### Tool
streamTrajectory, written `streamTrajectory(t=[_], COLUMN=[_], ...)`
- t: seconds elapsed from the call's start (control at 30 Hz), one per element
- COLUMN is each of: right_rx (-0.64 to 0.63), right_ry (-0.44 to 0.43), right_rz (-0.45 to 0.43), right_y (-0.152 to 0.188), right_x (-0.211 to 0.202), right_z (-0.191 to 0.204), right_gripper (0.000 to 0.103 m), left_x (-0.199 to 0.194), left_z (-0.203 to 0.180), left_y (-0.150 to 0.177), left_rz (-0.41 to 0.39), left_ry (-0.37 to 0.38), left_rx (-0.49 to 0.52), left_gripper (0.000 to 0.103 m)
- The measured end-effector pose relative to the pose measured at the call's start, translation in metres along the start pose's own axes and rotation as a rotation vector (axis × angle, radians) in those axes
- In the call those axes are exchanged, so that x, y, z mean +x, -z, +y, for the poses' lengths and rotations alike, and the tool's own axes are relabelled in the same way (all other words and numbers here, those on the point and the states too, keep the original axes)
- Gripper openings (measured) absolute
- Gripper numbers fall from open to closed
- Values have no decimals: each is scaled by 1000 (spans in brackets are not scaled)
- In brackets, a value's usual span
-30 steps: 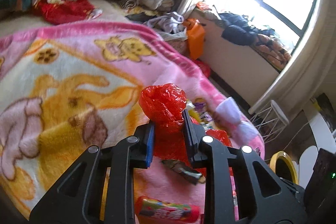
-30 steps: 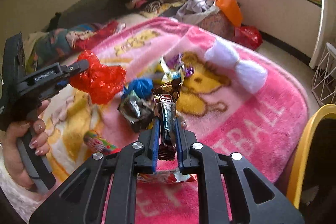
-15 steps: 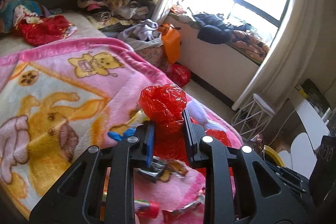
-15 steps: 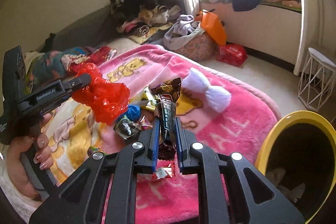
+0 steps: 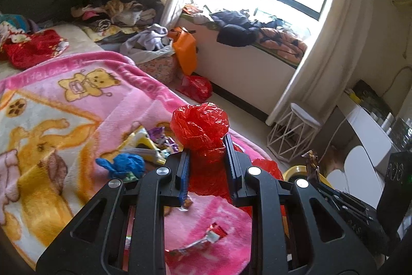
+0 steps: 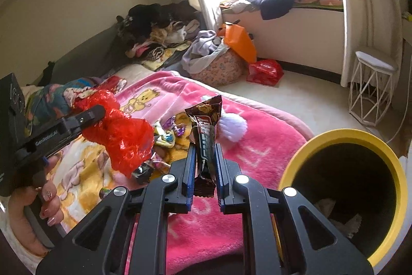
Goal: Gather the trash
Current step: 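Carry both held wrappers over the yellow bin and open both tools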
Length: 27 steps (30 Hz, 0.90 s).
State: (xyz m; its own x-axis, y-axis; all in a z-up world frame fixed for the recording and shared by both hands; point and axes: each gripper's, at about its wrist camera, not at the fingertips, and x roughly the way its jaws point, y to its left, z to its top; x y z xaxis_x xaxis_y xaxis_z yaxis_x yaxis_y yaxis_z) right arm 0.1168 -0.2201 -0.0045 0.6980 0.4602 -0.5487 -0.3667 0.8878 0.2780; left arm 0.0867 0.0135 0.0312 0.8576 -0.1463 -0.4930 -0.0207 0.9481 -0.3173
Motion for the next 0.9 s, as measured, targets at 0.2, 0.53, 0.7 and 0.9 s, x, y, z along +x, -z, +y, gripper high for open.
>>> streamTrajectory(t=[0.2,0.53,0.7,0.9], right_rx=[41,102,139,168], right_ry=[28,94,137,187], right_rz=[-9,-30,-41,-53], right_y=[5,12,15,19], right_x=[-9,-23,-31,-40], right_z=[-16,-44,-65,-85], right_gripper=[14,14,14,14], left_x=[1,5,10,15], left_z=[-17,-48,-61,-80], left_y=[6,13,17,24], left_rz=[13,31,44,60], left_ry=[27,73,97,128], left_rx=[32,91,114,146], left_gripper=[18,18,18,18])
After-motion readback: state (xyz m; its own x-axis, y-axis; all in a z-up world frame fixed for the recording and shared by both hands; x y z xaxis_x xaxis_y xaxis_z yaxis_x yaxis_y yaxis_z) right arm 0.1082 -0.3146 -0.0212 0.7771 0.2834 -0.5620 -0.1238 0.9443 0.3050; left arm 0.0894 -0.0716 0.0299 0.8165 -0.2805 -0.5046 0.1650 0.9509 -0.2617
